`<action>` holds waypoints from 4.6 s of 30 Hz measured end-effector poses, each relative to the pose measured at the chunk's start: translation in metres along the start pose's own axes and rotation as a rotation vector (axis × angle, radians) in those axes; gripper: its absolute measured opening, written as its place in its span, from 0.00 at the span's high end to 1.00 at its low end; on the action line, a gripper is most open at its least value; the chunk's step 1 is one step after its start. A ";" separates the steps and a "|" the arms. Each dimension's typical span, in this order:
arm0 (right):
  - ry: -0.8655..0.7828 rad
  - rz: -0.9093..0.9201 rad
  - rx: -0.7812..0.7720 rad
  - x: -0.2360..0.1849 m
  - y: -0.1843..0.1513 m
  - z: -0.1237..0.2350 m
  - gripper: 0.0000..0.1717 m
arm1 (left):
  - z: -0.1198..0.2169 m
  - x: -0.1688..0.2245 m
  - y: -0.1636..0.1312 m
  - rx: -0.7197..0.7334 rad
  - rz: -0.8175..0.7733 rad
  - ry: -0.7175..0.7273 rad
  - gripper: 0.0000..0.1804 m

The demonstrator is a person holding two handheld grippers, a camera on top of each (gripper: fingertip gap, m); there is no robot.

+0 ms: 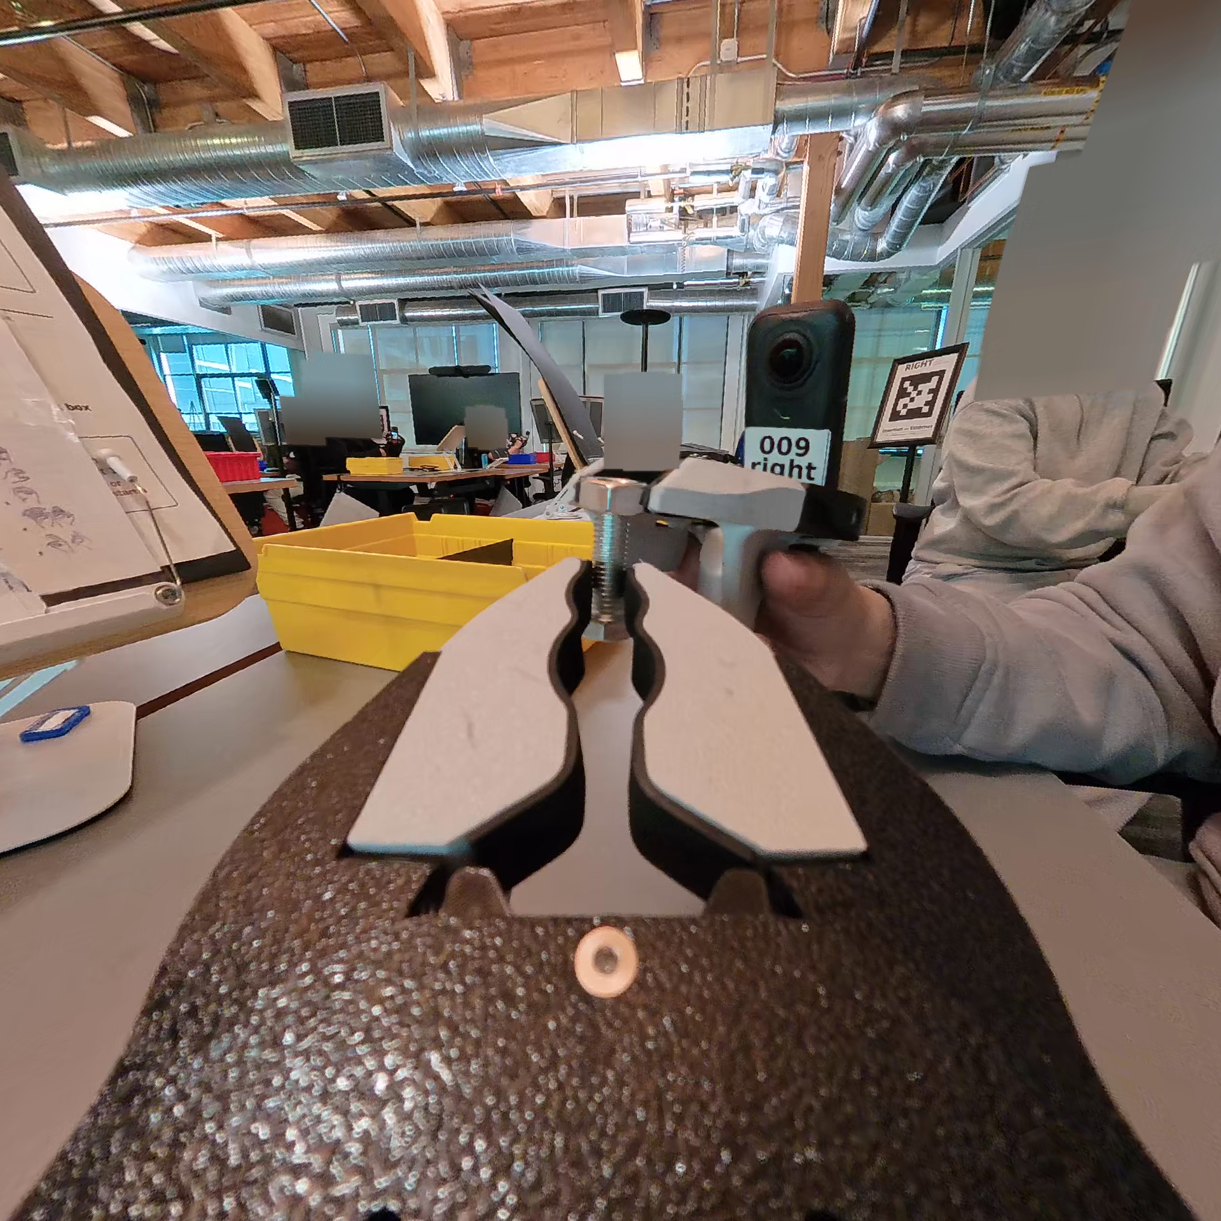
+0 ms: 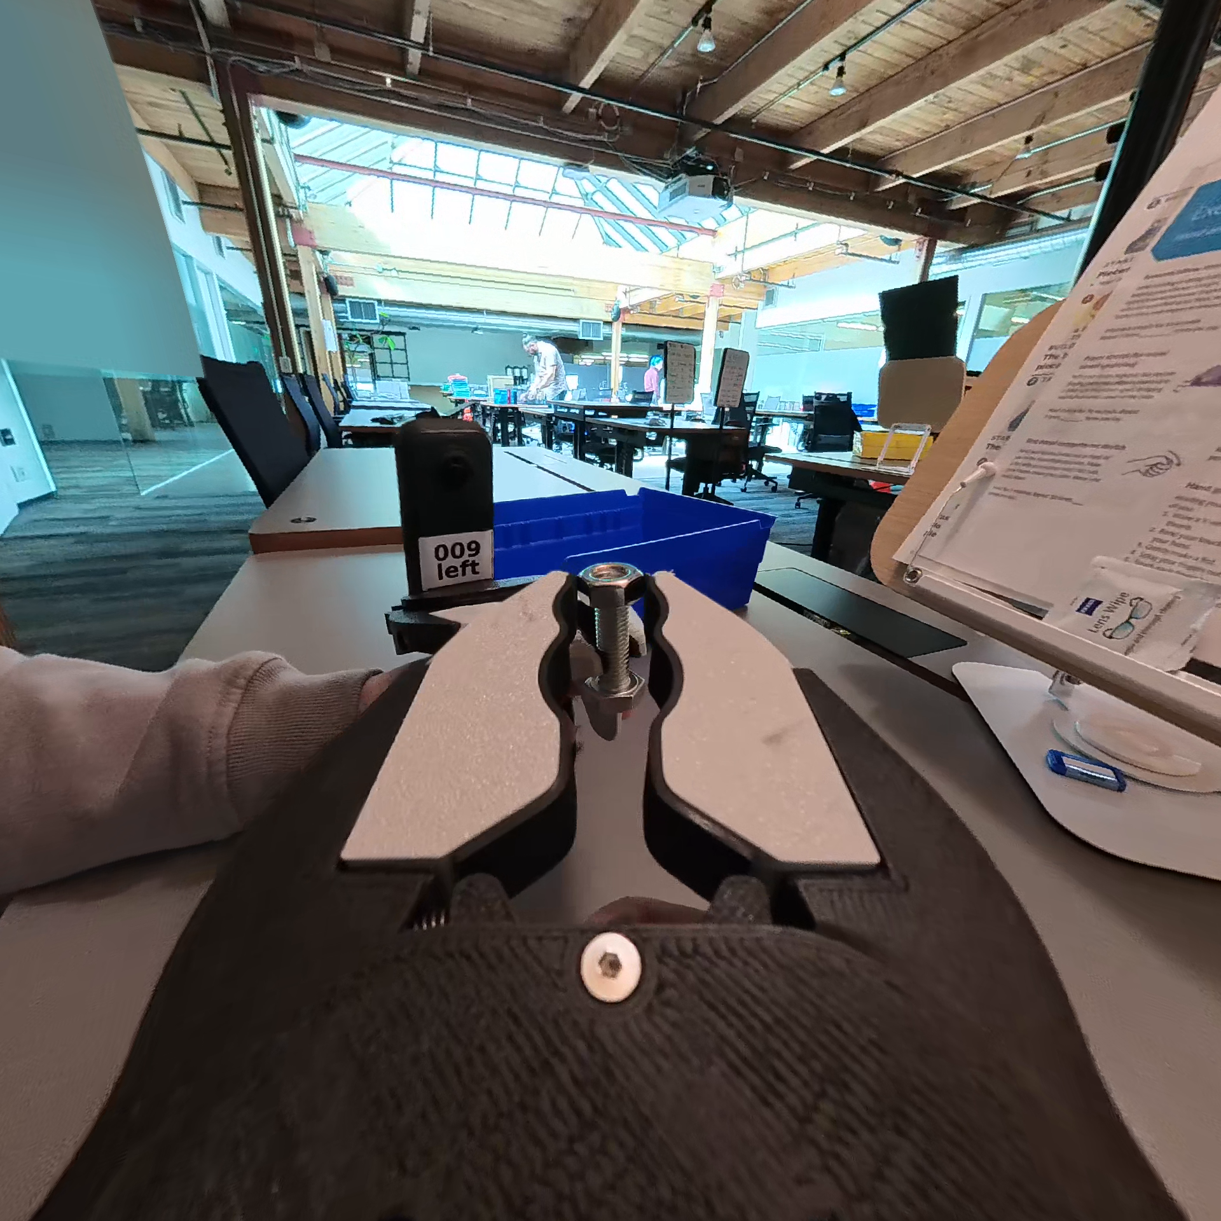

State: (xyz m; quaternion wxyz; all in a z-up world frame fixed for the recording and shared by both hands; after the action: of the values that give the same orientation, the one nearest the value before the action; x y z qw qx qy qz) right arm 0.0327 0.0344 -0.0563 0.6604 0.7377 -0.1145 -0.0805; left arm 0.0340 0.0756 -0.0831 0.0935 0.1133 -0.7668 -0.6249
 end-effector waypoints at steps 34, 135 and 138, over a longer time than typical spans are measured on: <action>0.213 -0.073 0.051 -0.006 0.008 0.016 0.94 | 0.000 0.015 0.005 0.044 0.053 -0.165 0.96; -0.332 0.366 -0.429 0.085 0.037 0.064 0.95 | 0.000 -0.011 0.001 0.007 -0.036 0.178 0.80; -0.532 0.496 -0.727 0.168 0.061 0.105 0.95 | -0.004 -0.008 0.003 0.014 -0.010 0.161 0.80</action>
State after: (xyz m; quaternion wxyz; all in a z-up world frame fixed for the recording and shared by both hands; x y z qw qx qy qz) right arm 0.1622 -0.1183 -0.0026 0.8215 0.3650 -0.4148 -0.1408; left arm 0.0427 0.0749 -0.0793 0.1511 0.1677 -0.7606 -0.6087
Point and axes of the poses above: each gripper's, where its closed fingertips meet, z back along the fingers, y out of its top, x = y × z across the jaws, the point moved 3 cm from there along z, back along the fingers, and after that the axes turned 4 degrees about -x, right-handed, at the moved point
